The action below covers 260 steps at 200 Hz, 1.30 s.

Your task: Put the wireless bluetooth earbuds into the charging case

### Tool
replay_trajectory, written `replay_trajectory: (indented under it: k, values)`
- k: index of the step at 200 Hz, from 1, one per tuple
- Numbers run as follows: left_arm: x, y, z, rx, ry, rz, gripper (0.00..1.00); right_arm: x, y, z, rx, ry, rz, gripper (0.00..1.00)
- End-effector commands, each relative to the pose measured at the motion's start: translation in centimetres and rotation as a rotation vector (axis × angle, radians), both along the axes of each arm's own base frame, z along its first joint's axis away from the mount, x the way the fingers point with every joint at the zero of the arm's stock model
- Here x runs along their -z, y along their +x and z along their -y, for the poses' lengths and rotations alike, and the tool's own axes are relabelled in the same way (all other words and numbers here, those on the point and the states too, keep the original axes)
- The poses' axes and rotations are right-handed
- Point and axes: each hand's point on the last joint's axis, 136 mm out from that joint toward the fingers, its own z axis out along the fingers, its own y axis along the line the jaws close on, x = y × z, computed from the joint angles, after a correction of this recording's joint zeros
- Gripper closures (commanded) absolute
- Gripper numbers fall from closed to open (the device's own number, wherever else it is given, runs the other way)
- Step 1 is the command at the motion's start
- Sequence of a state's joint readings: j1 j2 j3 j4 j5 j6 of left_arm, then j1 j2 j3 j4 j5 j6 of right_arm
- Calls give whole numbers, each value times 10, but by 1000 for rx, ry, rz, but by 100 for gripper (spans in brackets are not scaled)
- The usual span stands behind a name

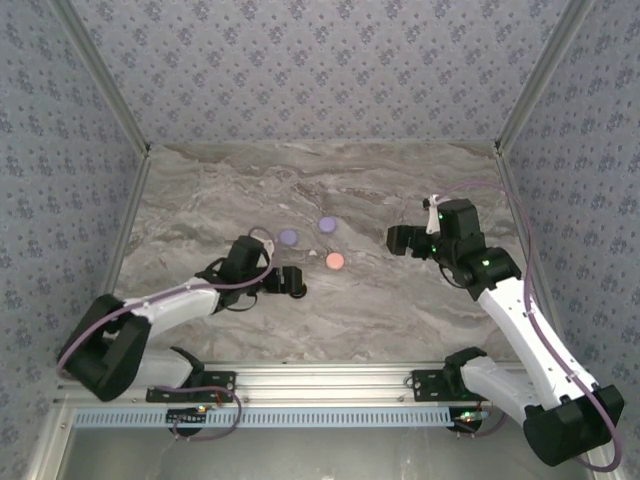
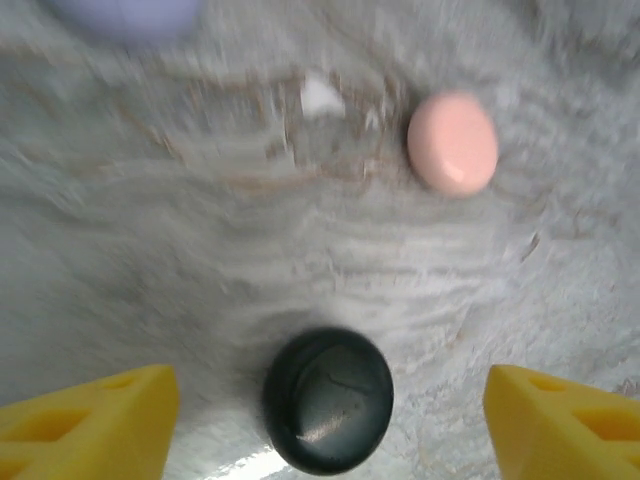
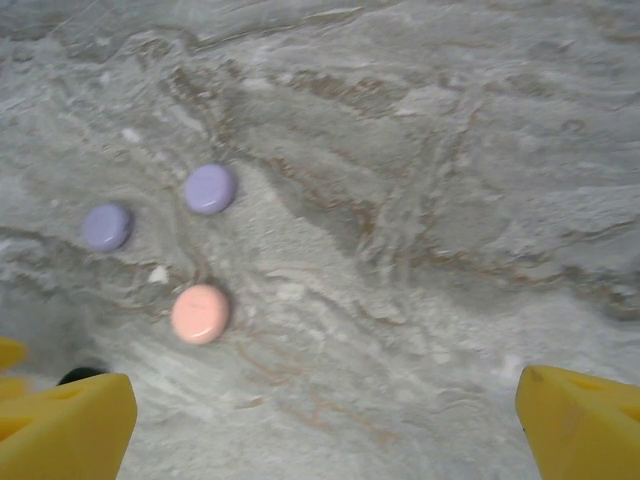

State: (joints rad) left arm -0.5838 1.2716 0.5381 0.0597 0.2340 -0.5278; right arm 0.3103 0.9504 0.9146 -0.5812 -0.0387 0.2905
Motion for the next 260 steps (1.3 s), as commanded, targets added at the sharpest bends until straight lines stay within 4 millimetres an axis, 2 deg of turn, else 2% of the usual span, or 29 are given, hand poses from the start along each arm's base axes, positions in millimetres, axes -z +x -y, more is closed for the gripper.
replay_trajectory:
  k: [1, 24, 55, 78, 98, 126, 153, 178, 186, 205, 217, 228, 260]
  values:
    - [-45, 28, -26, -75, 66, 162, 16, 0, 8, 32, 81, -93, 68, 0]
    - [-75, 52, -71, -223, 169, 299, 13, 11, 19, 71, 236, -172, 137, 0]
    - [-106, 74, -140, -452, 371, 510, 9, 48, 30, 111, 348, -270, 188, 0]
    - [-110, 81, -165, -484, 486, 605, 5, 74, 42, 134, 442, -279, 231, 0]
    - [-101, 87, -182, -500, 553, 588, 4, 87, 54, 138, 440, -282, 314, 0]
    - [-83, 94, -196, -510, 606, 582, 4, 101, 72, 128, 358, -247, 403, 0]
    - [-64, 99, -200, -479, 645, 602, 4, 107, 91, 104, 176, -256, 412, 0]
    - [-46, 103, -201, -453, 634, 623, 4, 133, 95, 98, 129, -232, 403, 0]
    - [-41, 104, -201, -448, 618, 633, 3, 133, 97, 96, 117, -222, 424, 0]
    - [-38, 108, -198, -416, 582, 659, 3, 136, 104, 98, 106, -197, 371, 0]
    - [-39, 113, -197, -400, 544, 680, 3, 138, 105, 110, 161, -191, 336, 0]
    - [-35, 118, -195, -382, 501, 690, 2, 138, 105, 111, 169, -197, 335, 0]
    - [-18, 128, -214, -427, 409, 626, 1, 139, 105, 110, 175, -211, 332, 0]
